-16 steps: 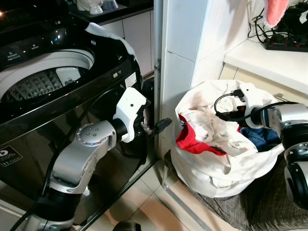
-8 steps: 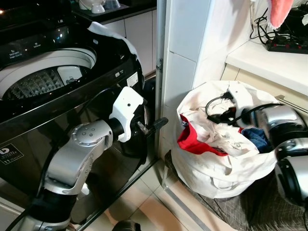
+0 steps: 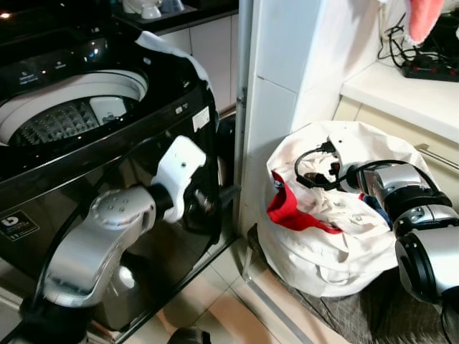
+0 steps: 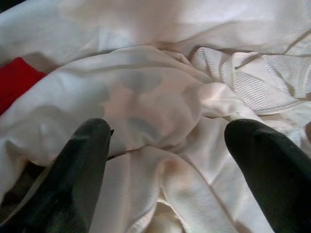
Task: Clothes washing
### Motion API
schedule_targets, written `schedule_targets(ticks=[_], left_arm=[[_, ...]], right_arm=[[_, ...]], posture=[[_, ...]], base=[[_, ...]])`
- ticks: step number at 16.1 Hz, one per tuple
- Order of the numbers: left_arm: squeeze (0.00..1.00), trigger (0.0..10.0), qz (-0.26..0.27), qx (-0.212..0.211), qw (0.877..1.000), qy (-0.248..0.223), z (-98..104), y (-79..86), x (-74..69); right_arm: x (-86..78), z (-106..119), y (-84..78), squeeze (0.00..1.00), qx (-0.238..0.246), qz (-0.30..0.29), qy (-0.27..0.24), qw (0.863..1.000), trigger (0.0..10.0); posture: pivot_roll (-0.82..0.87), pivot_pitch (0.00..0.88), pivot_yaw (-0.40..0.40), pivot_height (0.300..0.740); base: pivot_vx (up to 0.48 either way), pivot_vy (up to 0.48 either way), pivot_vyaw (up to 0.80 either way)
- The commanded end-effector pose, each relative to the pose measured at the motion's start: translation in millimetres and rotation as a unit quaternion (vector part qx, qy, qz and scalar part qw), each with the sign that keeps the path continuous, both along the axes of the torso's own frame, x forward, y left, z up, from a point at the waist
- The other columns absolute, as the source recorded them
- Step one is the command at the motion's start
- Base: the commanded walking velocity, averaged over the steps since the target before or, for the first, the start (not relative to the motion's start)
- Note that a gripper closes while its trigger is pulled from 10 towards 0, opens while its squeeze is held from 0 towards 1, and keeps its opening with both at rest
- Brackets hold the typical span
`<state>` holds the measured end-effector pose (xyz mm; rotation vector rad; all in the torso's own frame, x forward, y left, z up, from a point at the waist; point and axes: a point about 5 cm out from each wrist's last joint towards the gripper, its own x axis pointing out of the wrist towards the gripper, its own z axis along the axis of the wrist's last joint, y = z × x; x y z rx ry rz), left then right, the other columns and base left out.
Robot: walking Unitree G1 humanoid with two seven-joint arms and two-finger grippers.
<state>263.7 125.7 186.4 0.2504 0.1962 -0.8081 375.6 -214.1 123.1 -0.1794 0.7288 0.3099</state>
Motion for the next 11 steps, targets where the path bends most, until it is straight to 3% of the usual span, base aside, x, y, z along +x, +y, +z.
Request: schedule_targets(ticks=[1,3,4,8,10,11], left_arm=[[0.00,10.0,0.000,0.003,1.000,-0.005,5.5,2.7,-3.0],[0.00,10.0,0.005,0.004,1.000,-0.002,6.1,4.9,-6.9],[0.00,10.0,0.004,0.009,1.000,0.002,4.4,4.5,-8.9],[0.00,10.0,0.000,0.014,1.000,0.005,6.6,4.3,-9.4],[0.00,10.0,-0.001,0.014,1.000,0.005,7.6,3.9,-9.6],[0.00,10.0,-0.001,0.014,1.000,0.005,7.9,3.6,-9.8]], right_arm=[[1.6,1.8,3.3,1.00,0.005,0.000,0.000,1.000,10.0],[-2.4,-7.0,1.1,1.00,-0.021,-0.005,0.014,1.000,10.0],[-6.2,-15.3,-2.1,0.00,-0.048,-0.011,0.021,0.999,10.0],[-13.8,-30.4,-1.4,0.00,-0.054,-0.018,0.038,0.998,10.0],[-15.6,-32.5,1.9,0.00,-0.031,-0.017,0.054,0.998,10.0],[-16.4,-33.5,3.1,0.00,-0.023,-0.019,0.060,0.998,3.7]], posture=[[0.21,0.000,-0.003,0.740],[0.22,0.000,-0.011,0.740],[0.22,0.000,-0.007,0.740],[0.22,0.000,0.007,0.740],[0.23,0.000,0.002,0.740],[0.23,0.000,0.000,0.740]], base=[[0.000,0.000,0.00],[0.000,0.000,0.00],[0.000,0.000,0.00],[0.000,0.000,0.00],[0.000,0.000,0.00],[0.000,0.000,0.00]])
